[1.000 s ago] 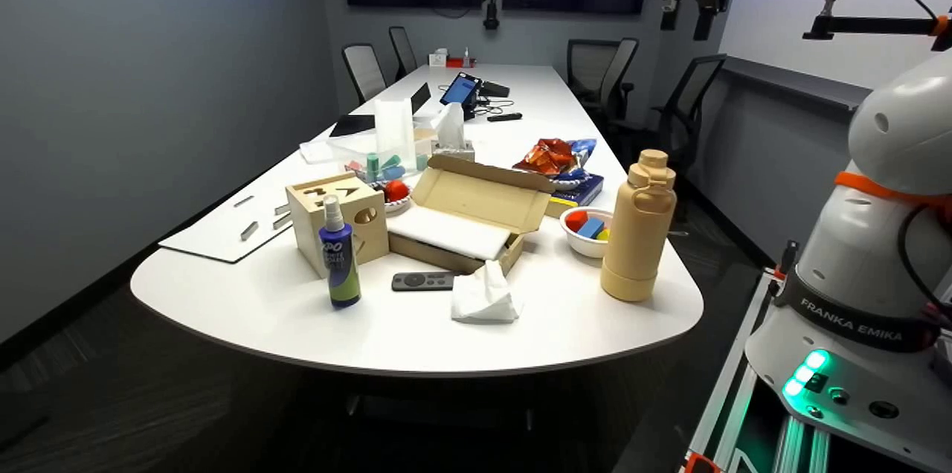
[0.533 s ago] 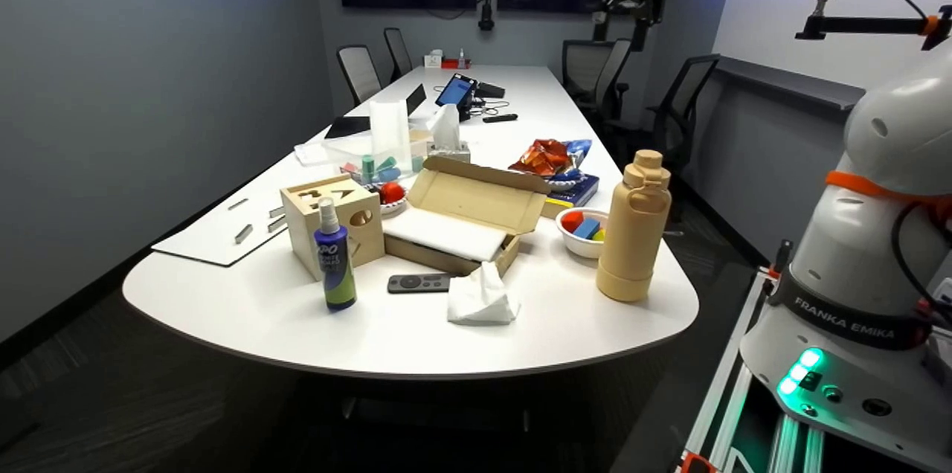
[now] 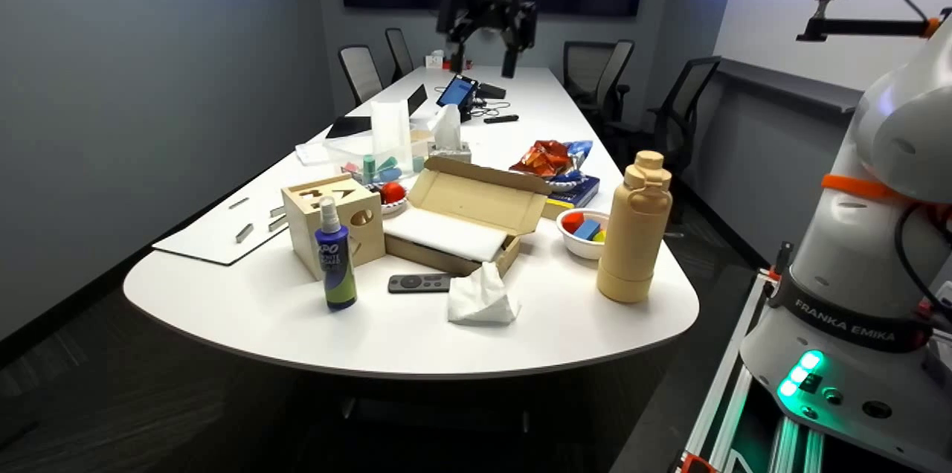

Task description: Open the lid on the wooden toy box.

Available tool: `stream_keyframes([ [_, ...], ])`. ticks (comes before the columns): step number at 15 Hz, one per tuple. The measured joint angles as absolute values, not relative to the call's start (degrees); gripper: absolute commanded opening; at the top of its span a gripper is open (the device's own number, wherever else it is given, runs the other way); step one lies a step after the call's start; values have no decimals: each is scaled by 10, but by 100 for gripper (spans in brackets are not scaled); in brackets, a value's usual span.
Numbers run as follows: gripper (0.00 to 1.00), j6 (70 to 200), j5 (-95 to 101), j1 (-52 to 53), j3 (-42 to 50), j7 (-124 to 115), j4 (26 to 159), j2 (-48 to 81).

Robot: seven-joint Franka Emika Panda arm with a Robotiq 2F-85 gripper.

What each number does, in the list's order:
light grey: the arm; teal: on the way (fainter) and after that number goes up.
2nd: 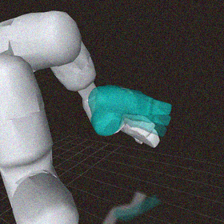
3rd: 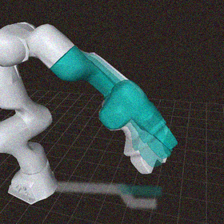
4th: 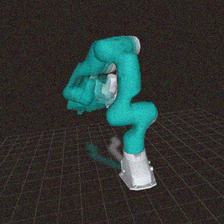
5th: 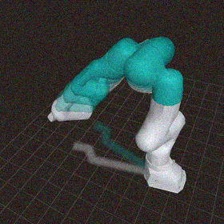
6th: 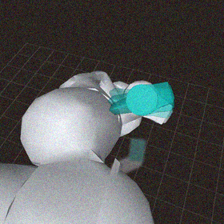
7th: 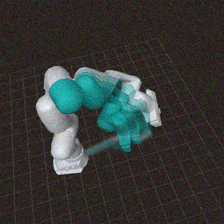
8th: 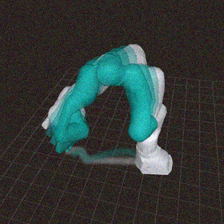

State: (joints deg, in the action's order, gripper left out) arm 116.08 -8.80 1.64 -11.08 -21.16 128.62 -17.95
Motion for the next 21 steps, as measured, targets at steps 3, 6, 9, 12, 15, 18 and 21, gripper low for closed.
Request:
stream_keyframes([
  [3,100,1225,-71,36,-150,-278,1238,-88],
  [6,100,1274,-17,60,-161,-342,1178,11],
  [9,100,1292,68,89,-146,-409,1120,90],
  [12,100,1292,126,125,-117,-457,1072,145],
  [15,100,1292,155,155,-91,-485,1034,185],
  [18,100,1293,173,179,-70,-506,1004,215],
  [21,100,1293,190,197,-52,-522,984,243],
])
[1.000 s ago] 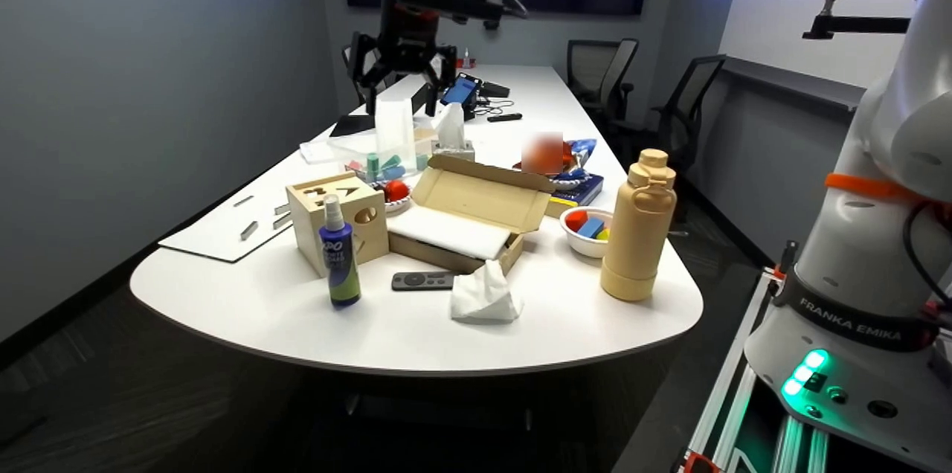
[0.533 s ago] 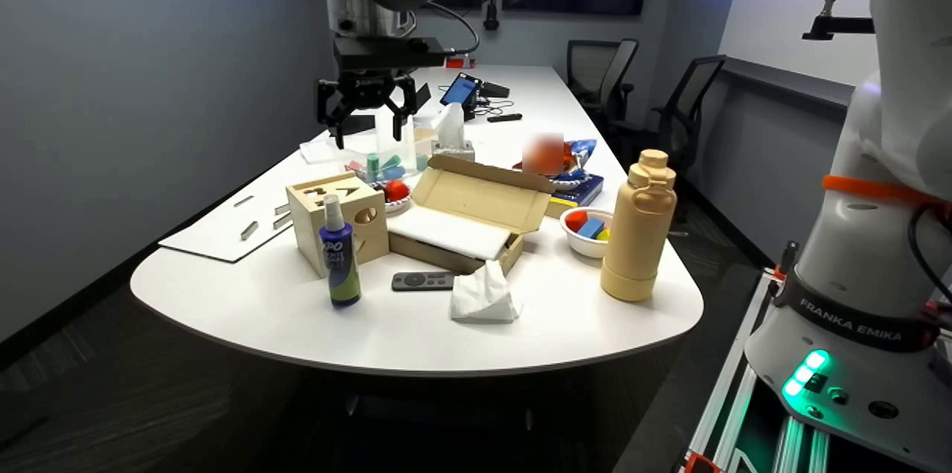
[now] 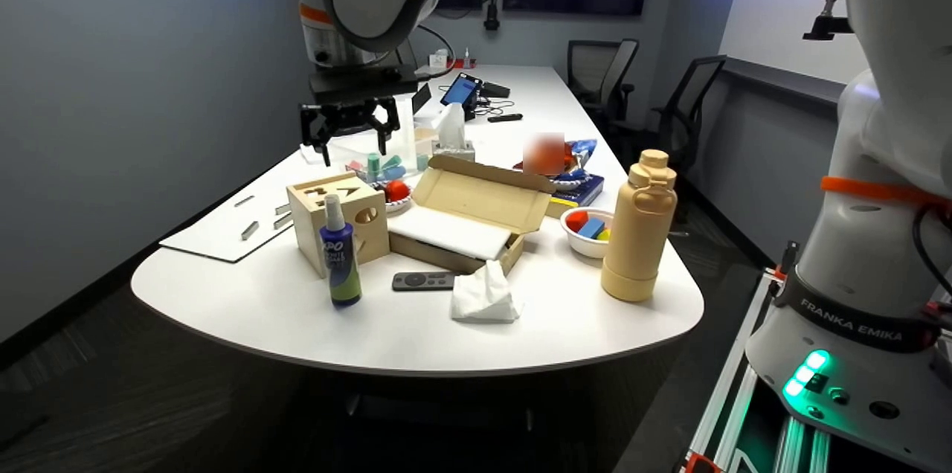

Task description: Open the lid on the wooden toy box.

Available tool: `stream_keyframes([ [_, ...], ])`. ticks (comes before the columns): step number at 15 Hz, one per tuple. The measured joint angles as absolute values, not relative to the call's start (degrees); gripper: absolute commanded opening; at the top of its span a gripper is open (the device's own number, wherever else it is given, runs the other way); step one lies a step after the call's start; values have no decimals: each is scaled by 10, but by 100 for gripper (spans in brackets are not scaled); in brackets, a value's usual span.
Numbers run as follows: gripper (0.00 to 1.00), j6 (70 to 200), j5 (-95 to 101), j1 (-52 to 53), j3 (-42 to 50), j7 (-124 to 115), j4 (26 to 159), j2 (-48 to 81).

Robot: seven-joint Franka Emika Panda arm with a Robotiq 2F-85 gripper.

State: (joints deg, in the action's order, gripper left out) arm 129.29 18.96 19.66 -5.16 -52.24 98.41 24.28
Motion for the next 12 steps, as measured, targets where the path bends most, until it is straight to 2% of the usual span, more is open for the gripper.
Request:
stream_keyframes([
  [12,100,1326,212,230,11,-564,910,341],
])
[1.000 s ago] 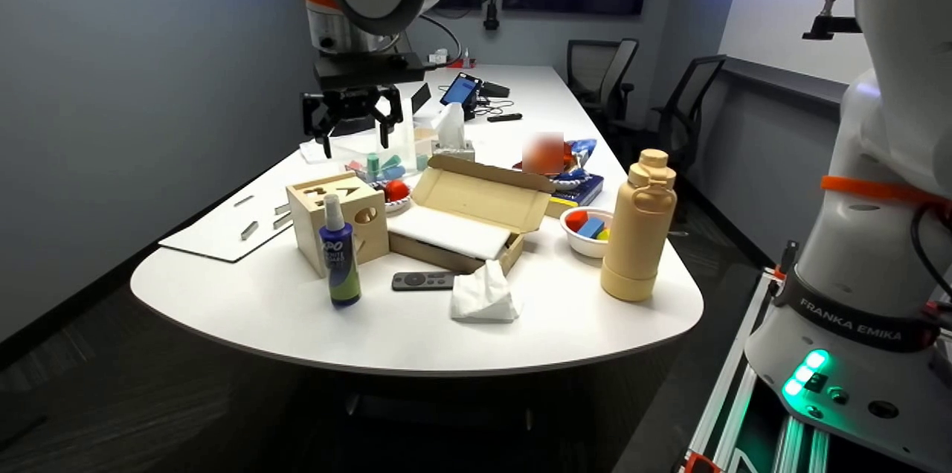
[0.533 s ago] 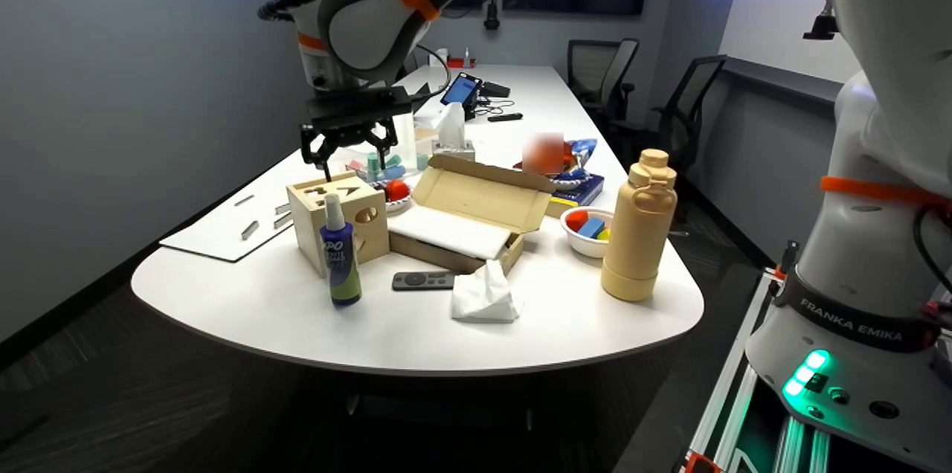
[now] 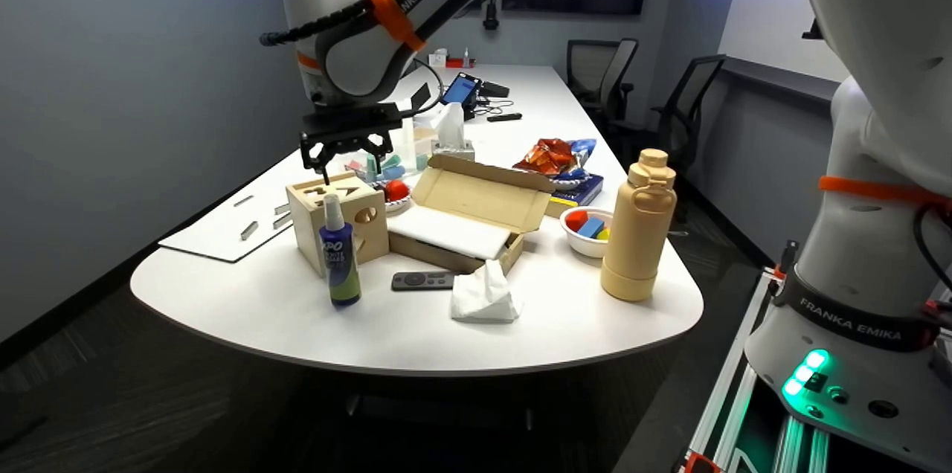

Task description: Open the lid on the wooden toy box.

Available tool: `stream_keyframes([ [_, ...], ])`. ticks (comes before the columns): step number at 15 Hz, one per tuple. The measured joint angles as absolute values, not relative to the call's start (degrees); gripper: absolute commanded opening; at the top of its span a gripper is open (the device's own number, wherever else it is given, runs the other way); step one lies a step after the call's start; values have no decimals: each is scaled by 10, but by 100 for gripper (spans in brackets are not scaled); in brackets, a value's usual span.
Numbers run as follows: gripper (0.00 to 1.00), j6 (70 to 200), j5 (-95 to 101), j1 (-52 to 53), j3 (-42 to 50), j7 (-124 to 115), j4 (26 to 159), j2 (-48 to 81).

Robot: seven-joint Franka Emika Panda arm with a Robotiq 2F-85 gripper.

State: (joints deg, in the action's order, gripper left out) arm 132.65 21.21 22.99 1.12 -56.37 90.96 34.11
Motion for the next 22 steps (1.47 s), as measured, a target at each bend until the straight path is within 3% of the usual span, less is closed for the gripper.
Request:
stream_keyframes([
  [22,100,1268,221,253,30,-563,850,406],
])
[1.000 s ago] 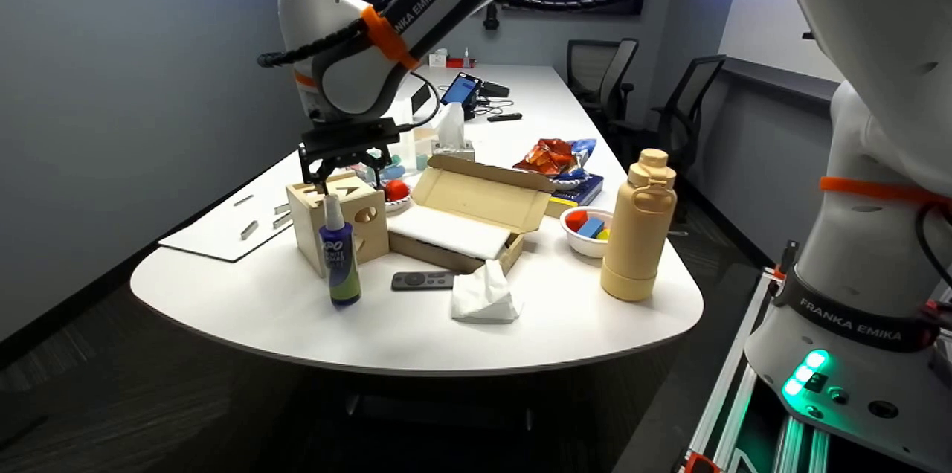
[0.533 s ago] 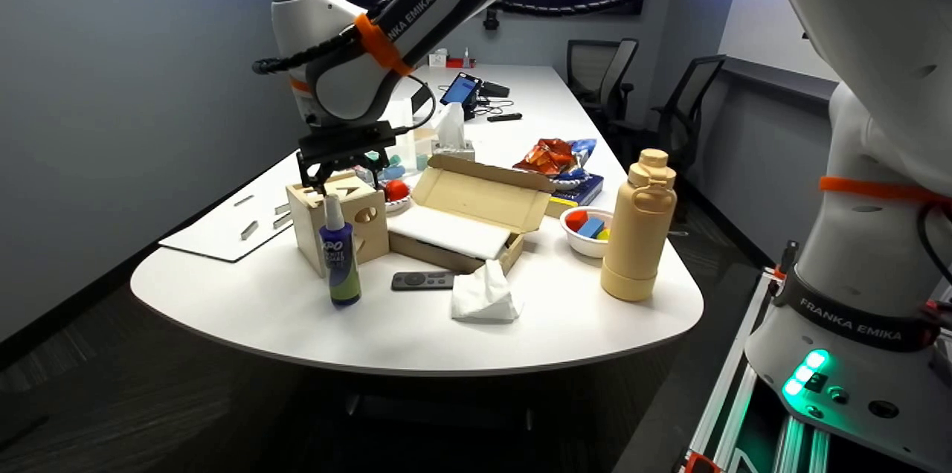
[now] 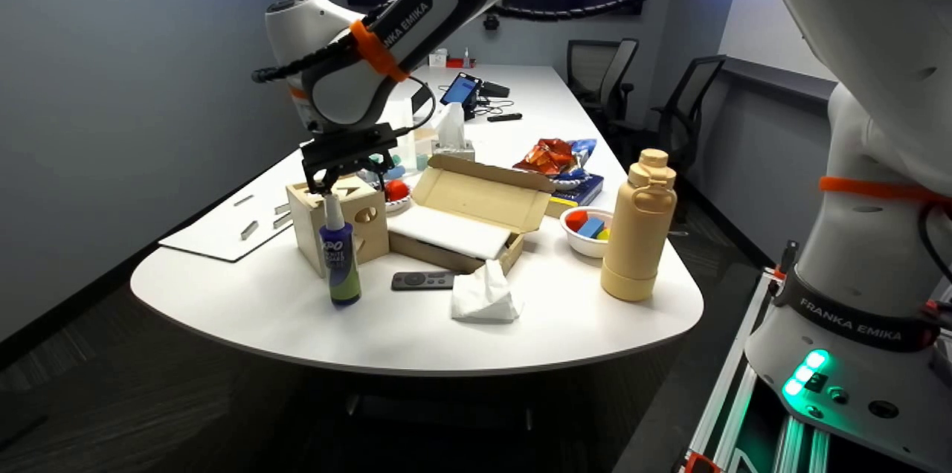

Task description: Open the lid on the wooden toy box.

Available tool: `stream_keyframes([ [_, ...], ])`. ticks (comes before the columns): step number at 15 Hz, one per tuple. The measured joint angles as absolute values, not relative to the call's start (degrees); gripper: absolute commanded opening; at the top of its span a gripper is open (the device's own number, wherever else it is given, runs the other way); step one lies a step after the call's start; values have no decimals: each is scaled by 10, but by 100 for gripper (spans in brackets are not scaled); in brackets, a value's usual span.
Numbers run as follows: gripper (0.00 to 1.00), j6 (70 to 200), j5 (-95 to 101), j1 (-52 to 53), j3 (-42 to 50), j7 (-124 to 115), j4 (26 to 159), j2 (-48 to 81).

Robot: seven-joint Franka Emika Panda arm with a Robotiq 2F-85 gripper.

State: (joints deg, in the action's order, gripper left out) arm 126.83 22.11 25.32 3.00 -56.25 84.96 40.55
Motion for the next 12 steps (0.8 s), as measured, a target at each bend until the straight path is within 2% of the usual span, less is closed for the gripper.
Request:
stream_keyframes([
  [12,100,1241,241,261,43,-563,824,423],
])
